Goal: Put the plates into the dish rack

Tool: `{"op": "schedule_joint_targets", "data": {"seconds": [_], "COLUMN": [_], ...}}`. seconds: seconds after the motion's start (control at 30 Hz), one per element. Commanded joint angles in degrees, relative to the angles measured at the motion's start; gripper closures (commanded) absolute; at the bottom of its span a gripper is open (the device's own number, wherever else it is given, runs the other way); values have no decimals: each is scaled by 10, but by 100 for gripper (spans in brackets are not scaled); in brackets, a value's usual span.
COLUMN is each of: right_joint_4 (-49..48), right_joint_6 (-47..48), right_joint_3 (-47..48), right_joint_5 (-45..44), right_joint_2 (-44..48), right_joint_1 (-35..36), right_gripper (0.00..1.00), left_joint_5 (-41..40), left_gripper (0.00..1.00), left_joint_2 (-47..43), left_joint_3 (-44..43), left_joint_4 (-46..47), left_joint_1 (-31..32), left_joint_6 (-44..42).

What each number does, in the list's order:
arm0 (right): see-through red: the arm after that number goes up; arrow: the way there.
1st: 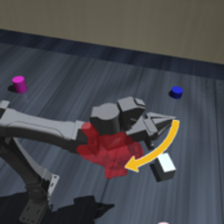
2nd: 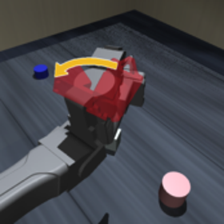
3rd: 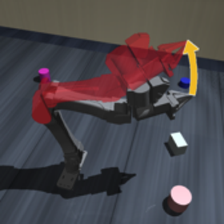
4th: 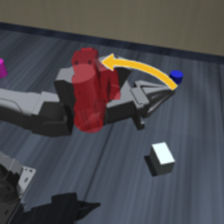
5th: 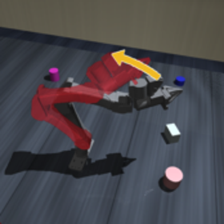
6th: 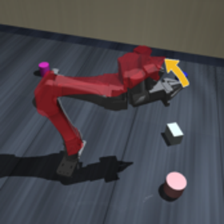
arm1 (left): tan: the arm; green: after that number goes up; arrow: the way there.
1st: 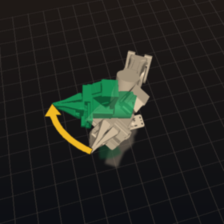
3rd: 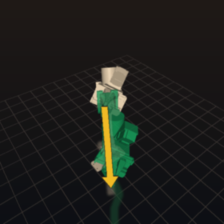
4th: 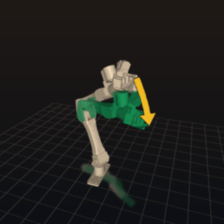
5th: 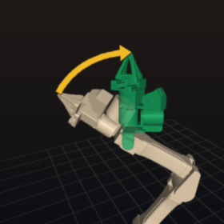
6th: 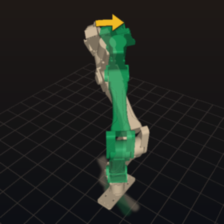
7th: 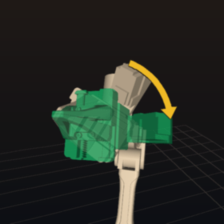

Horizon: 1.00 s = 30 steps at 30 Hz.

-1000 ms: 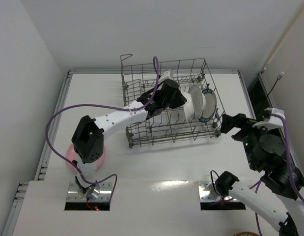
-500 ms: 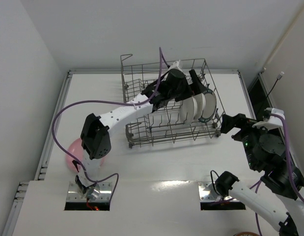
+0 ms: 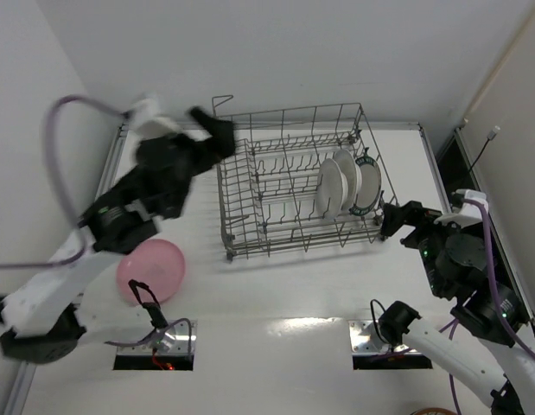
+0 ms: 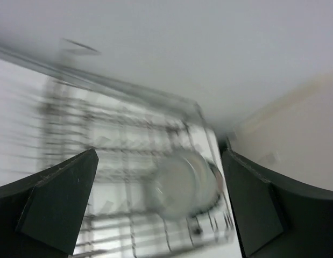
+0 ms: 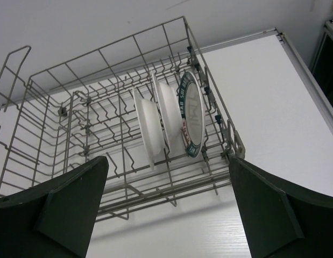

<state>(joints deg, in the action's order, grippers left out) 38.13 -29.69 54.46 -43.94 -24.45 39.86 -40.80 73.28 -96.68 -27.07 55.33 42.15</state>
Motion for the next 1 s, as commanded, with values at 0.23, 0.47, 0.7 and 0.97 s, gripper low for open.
{"op": "schedule_joint_targets", "data": {"seconds": [0.23,0.47,0.7,0.97], "right_joint_4": [-60,-43,-25,-25], "right_joint_6": [12,17,17,17], "right_joint_3": [-21,-15,-9,-9], "right_joint_5": [69,54,33,33], "right_joint_2": [-44,-28,-10,-10], "right_joint_1": [-1,-1,-1,-1], "right_gripper": [6,6,6,5], "left_joint_5": [-94,-11,86,186], "left_gripper": [0,0,0,0], "left_joint_2": [-105,-83,-83,-32], "left_joint_3": [212,321,403,487], "left_joint_4": [-380,-391,-326,-268], "left_joint_1": [-123,-224,-282,-376], "left_joint_6": [281,343,333,283]}}
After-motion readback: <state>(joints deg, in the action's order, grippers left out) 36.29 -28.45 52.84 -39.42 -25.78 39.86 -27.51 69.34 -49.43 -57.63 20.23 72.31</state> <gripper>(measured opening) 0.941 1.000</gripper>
